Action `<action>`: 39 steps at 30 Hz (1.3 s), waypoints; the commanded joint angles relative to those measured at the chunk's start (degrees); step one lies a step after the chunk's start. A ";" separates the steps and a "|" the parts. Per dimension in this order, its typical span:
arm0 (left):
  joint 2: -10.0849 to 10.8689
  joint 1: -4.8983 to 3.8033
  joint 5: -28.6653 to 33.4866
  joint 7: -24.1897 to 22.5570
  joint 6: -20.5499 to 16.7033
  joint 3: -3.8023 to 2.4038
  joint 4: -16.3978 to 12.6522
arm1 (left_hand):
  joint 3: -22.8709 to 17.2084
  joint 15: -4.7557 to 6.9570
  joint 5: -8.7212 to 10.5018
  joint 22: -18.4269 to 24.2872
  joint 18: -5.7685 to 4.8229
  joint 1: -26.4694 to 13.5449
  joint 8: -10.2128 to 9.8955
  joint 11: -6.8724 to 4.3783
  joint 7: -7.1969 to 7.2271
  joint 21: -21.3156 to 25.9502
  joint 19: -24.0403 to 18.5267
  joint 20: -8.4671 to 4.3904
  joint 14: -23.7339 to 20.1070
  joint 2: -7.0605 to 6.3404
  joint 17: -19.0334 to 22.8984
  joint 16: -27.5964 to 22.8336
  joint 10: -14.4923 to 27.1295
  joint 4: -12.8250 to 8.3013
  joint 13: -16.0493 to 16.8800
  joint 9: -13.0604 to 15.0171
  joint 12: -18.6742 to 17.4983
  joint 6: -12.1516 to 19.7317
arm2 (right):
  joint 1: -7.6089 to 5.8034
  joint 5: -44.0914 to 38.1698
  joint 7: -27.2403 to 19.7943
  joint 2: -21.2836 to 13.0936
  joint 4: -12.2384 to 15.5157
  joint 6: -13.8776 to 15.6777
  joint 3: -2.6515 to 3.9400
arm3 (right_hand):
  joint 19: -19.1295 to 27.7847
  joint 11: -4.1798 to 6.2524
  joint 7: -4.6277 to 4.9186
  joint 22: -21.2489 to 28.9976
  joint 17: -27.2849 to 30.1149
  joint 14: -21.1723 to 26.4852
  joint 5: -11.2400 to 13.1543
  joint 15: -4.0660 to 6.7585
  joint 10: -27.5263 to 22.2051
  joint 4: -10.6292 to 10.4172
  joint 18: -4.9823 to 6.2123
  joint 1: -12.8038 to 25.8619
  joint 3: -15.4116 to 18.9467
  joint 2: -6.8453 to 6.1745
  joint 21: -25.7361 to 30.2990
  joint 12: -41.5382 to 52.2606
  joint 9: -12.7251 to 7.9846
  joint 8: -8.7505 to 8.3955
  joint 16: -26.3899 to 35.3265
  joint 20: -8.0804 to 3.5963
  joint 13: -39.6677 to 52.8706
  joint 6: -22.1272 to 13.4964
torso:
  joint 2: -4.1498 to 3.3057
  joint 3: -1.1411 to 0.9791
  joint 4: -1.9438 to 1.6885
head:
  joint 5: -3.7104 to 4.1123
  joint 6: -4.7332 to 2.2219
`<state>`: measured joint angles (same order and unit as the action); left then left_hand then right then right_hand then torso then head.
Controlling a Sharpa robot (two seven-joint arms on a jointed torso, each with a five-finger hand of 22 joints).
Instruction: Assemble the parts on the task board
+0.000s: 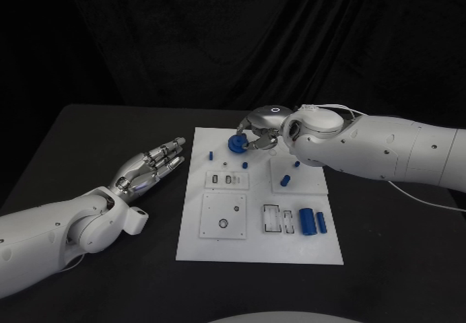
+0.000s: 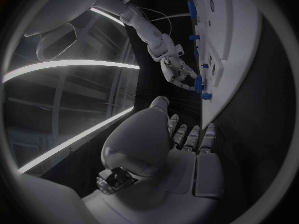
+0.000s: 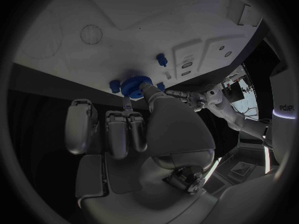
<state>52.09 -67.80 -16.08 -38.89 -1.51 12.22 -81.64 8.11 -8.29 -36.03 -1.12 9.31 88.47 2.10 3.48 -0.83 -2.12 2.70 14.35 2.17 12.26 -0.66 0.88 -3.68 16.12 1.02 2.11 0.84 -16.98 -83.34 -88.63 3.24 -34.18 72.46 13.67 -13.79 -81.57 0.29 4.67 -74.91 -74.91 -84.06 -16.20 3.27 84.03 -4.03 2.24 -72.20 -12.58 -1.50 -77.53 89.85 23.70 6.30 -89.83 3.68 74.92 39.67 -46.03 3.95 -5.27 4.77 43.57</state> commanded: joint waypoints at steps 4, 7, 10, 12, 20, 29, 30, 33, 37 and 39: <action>-0.01 0.10 -0.11 -5.14 0.76 -0.04 -0.01 | -0.23 -0.30 0.38 0.08 0.89 -0.63 -0.06 0.48 -0.02 -0.05 -0.06 0.29 -0.19 0.02 0.05 -0.04 -0.09 0.13 -0.06 -0.07 0.01 0.22 | 0.18 -0.35 0.64 -0.52 0.43 -0.40 -0.01 | 0.57 -0.33 -0.07 -10.30 -15.09 -5.94 -0.07 -0.42 5.97 0.23 1.13 0.43 -0.46 -0.09 0.49 0.15 -0.24 -0.42 -0.17 0.00 15.08 -0.42 | 0.02 0.05 0.00 | -0.08 0.10; -0.05 0.12 -0.11 -5.15 0.80 -0.04 0.04 | -0.23 -0.30 0.38 0.08 0.89 -0.63 -0.06 0.48 -0.02 -0.05 -0.06 0.29 -0.19 0.02 0.05 -0.04 -0.09 0.13 -0.06 -0.07 0.01 0.22 | 0.21 -0.35 0.55 -0.75 0.77 -0.61 -0.01 | 0.60 -0.32 -0.10 -10.28 -15.09 -5.94 -0.07 -0.41 5.97 0.31 1.14 0.37 -0.52 -0.07 0.55 0.15 -0.30 -0.43 -0.17 0.00 15.08 -0.31 | 0.03 0.04 -0.05 | 0.01 0.17; -0.08 0.14 -0.11 -5.14 0.85 -0.04 0.07 | -0.23 -0.30 0.38 0.08 0.89 -0.63 -0.06 0.48 -0.02 -0.05 -0.06 0.29 -0.19 0.02 0.05 -0.04 -0.09 0.13 -0.06 -0.07 0.01 0.22 | 0.25 -0.35 0.50 -0.98 1.06 -0.74 -0.01 | 0.63 -0.31 -0.12 -10.27 -15.09 -5.94 -0.07 -0.41 5.97 0.35 1.15 0.34 -0.54 -0.07 0.60 0.15 -0.34 -0.43 -0.17 0.00 15.08 -0.24 | 0.02 0.03 -0.04 | -0.02 0.22; -0.07 0.16 -0.11 -5.13 0.87 -0.04 0.07 | -0.26 -0.32 0.48 0.08 0.89 -0.67 -0.06 0.52 -0.02 -0.05 -0.06 0.31 -0.20 0.02 0.05 -0.04 -0.09 0.12 -0.05 -0.07 0.01 0.26 | 0.27 -0.35 0.50 -1.09 1.13 -0.80 -0.01 | 0.63 -0.31 -0.12 -10.27 -15.09 -5.94 -0.07 -0.41 5.97 0.35 1.15 0.34 -0.54 -0.07 0.60 0.15 -0.34 -0.43 -0.17 0.00 15.08 -0.24 | 0.02 0.03 0.00 | -0.09 0.27; 0.02 0.21 -0.11 -5.07 0.87 -0.04 0.07 | -0.27 -0.33 0.51 0.08 0.89 -0.69 -0.05 0.53 -0.03 -0.06 -0.05 0.32 -0.20 0.03 0.05 -0.04 -0.10 0.12 -0.05 -0.07 0.01 0.22 | 0.32 -0.35 0.60 -1.46 1.11 -0.98 -0.01 | 0.81 -0.28 -0.15 -10.18 -15.09 -5.94 -0.08 -0.39 5.97 0.50 1.22 0.24 -0.63 -0.06 0.90 0.15 -0.46 -0.46 -0.17 -0.01 15.08 -0.05 | 0.01 -0.01 0.10 | -0.19 0.35; -0.04 0.26 -0.11 -5.04 0.97 -0.04 0.14 | -0.29 -0.34 0.60 0.09 0.89 -0.73 -0.06 0.56 -0.04 -0.03 -0.08 0.33 -0.21 0.03 0.05 -0.05 -0.06 0.13 -0.06 -0.08 0.00 0.30 | 0.37 -0.35 0.43 -1.55 1.26 -0.45 -0.02 | 0.88 -0.26 -0.19 -10.14 -15.09 -5.94 -0.07 -0.38 5.97 0.63 1.24 0.17 -0.68 -0.09 1.03 0.15 -0.59 -0.57 -0.17 -0.02 15.08 -0.05 | 0.00 0.01 -0.02 | -0.14 0.44; -0.04 0.27 -0.11 -5.04 0.97 -0.04 0.14 | -0.29 -0.34 0.60 0.09 0.89 -0.73 -0.06 0.56 -0.04 -0.03 -0.08 0.33 -0.21 0.03 0.05 -0.05 -0.06 0.13 -0.06 -0.08 0.00 0.30 | 0.37 -0.35 0.42 -1.56 1.27 -0.41 -0.02 | 0.88 -0.26 -0.19 -10.14 -15.09 -5.94 -0.07 -0.38 5.97 0.63 1.24 0.17 -0.68 -0.09 1.03 0.15 -0.59 -0.57 -0.17 -0.02 15.08 -0.05 | 0.00 0.02 -0.02 | -0.17 0.46; 0.02 0.28 -0.11 -5.02 0.97 -0.04 0.12 | -0.29 -0.34 0.60 0.09 0.89 -0.73 -0.06 0.56 -0.04 -0.03 -0.08 0.33 -0.21 0.03 0.05 -0.05 -0.06 0.13 -0.06 -0.08 0.00 0.30 | 0.38 -0.35 0.33 -1.67 1.28 -0.17 -0.02 | 1.15 -0.22 -0.25 -10.01 -15.09 -5.94 -0.05 -0.35 5.97 0.83 1.34 0.14 -0.74 -0.17 1.50 0.15 -0.93 -0.93 -0.17 -0.03 15.08 -0.31 | -0.01 0.01 0.03 | -0.26 0.50; 0.08 0.29 -0.11 -5.01 0.97 -0.04 0.10 | -0.29 -0.34 0.60 0.09 0.89 -0.73 -0.06 0.56 -0.04 -0.03 -0.08 0.33 -0.21 0.03 0.05 -0.05 -0.06 0.13 -0.06 -0.08 0.00 0.30 | 0.38 -0.35 0.12 -1.93 1.35 0.45 -0.02 | 1.39 -0.17 -0.32 -9.89 -15.00 -5.88 -0.05 -0.33 5.97 0.91 1.43 0.18 -0.81 -0.13 1.91 0.15 -1.21 -1.22 -0.09 -0.05 15.08 -0.52 | 0.00 0.02 0.01 | -0.34 0.46; 0.14 0.29 -0.11 -5.02 0.96 -0.04 0.06 | -0.29 -0.34 0.60 0.09 0.89 -0.73 -0.06 0.56 -0.04 -0.03 -0.08 0.33 -0.21 0.03 0.05 -0.05 -0.06 0.13 -0.06 -0.08 0.00 0.30 | 0.38 -0.35 -0.02 -2.27 1.54 1.15 -0.01 | 1.54 -0.15 -0.36 -9.82 -14.78 -5.74 -0.05 -0.31 5.97 0.95 1.48 0.21 -0.84 -0.12 2.17 0.15 -1.35 -1.36 0.10 -0.06 15.08 -0.63 | 0.00 0.04 -0.04 | -0.39 0.41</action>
<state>52.21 -67.62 -16.08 -38.89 -1.23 12.22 -81.46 8.11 -8.29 -35.76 -1.12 9.30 88.48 2.10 3.68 -0.83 -2.12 2.70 14.34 2.17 12.26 -0.66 0.88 -3.89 16.12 1.02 2.11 0.84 -16.99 -83.10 -88.64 3.11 -36.24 73.82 13.37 -13.83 -80.44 0.30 4.47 -74.94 -74.91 -84.05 -16.19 3.27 84.03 -3.27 3.15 -72.21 -13.32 -1.50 -75.63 89.85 22.42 5.16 -89.83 3.62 74.91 39.47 -46.03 3.95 -5.26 4.42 44.07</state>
